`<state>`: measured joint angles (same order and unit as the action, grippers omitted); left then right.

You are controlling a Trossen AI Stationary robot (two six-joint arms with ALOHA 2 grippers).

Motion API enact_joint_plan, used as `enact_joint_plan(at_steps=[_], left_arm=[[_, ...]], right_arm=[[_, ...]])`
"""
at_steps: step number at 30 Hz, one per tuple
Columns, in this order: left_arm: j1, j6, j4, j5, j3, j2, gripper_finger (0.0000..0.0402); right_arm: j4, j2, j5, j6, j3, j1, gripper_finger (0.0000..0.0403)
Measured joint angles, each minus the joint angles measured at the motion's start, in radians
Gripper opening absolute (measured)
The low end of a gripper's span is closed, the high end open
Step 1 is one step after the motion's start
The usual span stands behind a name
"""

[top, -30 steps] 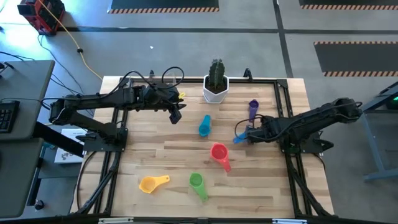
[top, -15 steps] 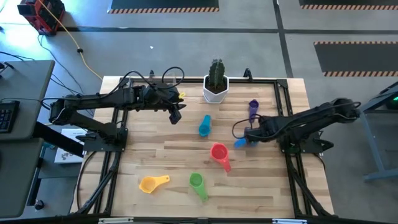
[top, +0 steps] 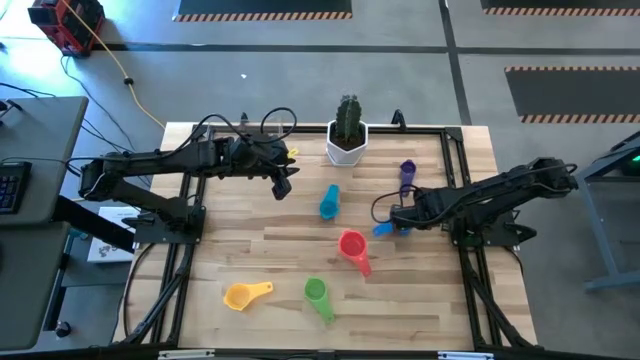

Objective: Nest measuring cups in basket
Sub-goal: Stack the blue measuring cup on the red measuring cup

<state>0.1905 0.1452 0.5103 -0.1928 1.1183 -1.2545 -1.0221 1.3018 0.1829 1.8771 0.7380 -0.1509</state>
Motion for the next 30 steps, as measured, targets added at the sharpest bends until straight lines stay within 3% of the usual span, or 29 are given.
enact_joint_plan(at_steps=[13,23,30], left_arm=[[0.000,0.000,-0.023,0.000,0.000,0.000,0.0122],[0.000,-0.027,-0.046,0.000,0.000,0.000,0.0122],[0.000,-0.027,-0.046,0.000,0.000,0.000,0.0122]], right_arm=[[0.000,0.000,0.008,0.007,0.000,0.000,0.0097],[0.002,0.048,0.040,0.008,0.000,0.016,0.0103],[0.044,0.121,0.000,-0.014,0.000,0.016,0.0098]])
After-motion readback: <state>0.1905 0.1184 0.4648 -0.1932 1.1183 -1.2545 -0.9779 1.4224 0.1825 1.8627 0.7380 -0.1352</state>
